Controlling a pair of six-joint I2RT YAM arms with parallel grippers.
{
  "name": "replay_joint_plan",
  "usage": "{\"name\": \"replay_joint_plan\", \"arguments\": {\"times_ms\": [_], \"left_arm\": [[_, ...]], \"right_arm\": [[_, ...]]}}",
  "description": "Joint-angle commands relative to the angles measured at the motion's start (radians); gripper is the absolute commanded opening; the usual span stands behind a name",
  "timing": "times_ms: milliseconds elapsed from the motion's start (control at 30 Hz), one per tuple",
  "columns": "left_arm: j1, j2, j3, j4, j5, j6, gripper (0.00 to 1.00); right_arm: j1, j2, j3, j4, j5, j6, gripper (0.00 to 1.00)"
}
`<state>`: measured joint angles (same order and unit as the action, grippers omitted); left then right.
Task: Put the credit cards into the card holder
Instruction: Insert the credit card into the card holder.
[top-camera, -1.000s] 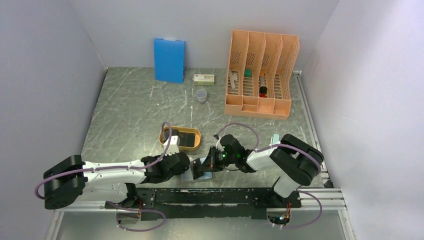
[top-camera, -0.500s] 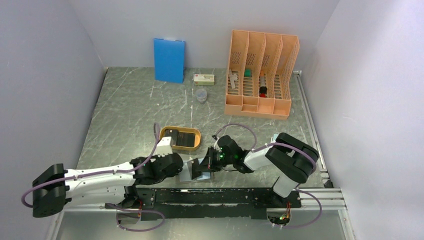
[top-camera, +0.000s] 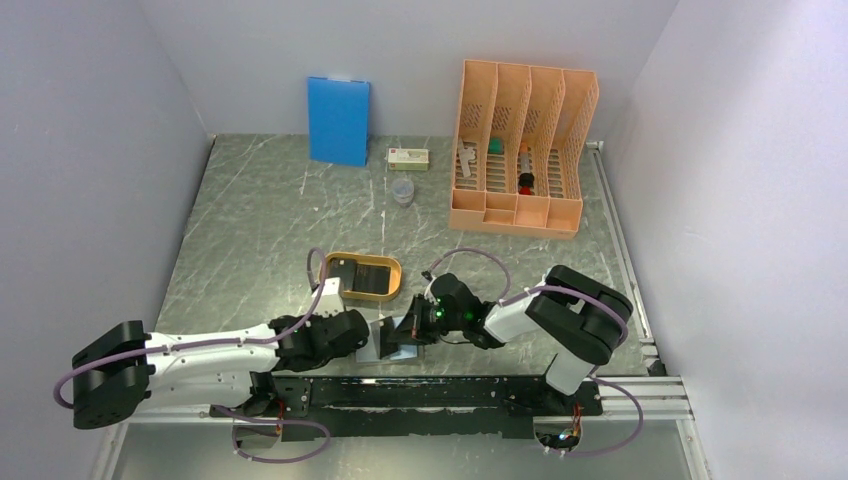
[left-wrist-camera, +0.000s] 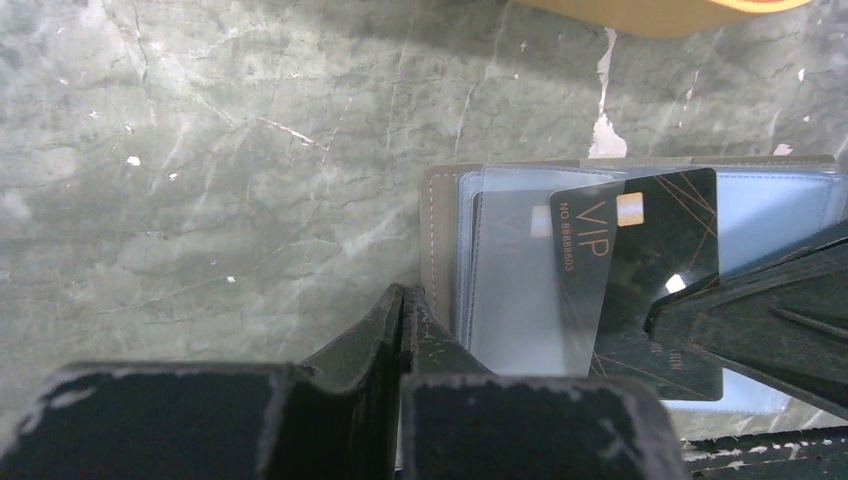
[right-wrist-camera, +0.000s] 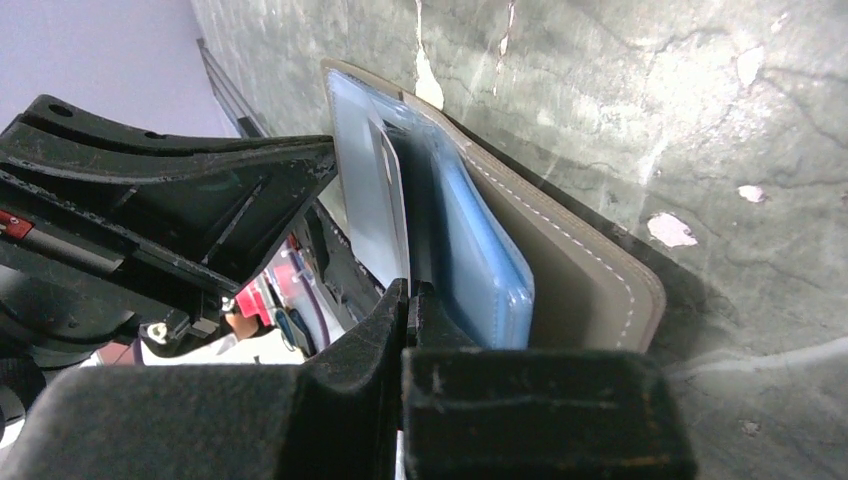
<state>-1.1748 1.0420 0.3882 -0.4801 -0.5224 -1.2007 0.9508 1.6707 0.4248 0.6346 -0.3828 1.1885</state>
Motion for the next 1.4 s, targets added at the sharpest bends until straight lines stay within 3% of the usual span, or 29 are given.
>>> {"name": "replay_joint_plan", "arguments": {"times_ms": [0,367,500,667,800,1367], "left_arm": [[0.001,0.022,-0.062,0.048,0.095,-0.005,0.05],[0.001,0.032,-0.083,0.112,0.13,-0.004,0.05],[0.001,0.029,-0.085,0.103,0.121,-0.017,0.05],[0.001,0.003,-0.092,0.094,0.113,-0.022,0.05],[0.001,-0.011,-0.097,0.098,0.109,-0.02,0.05],[0.001,-0.056,-0.138,0.257,0.177,0.009,0.05]], "right_arm": [[0.016,0.024,-0.011,-0.026,0.082,0.03,0.0],[0.069,0.041,-0.007,0.016,0.152,0.101,0.0],[0.081,-0.007,0.003,-0.05,0.171,0.079,0.01],[0.08,-0.085,0.018,-0.163,0.188,0.033,0.4],[0.08,-0.106,0.044,-0.211,0.193,0.003,0.52],[0.155,0.009,0.236,-0.383,0.212,-0.075,0.55]]}}
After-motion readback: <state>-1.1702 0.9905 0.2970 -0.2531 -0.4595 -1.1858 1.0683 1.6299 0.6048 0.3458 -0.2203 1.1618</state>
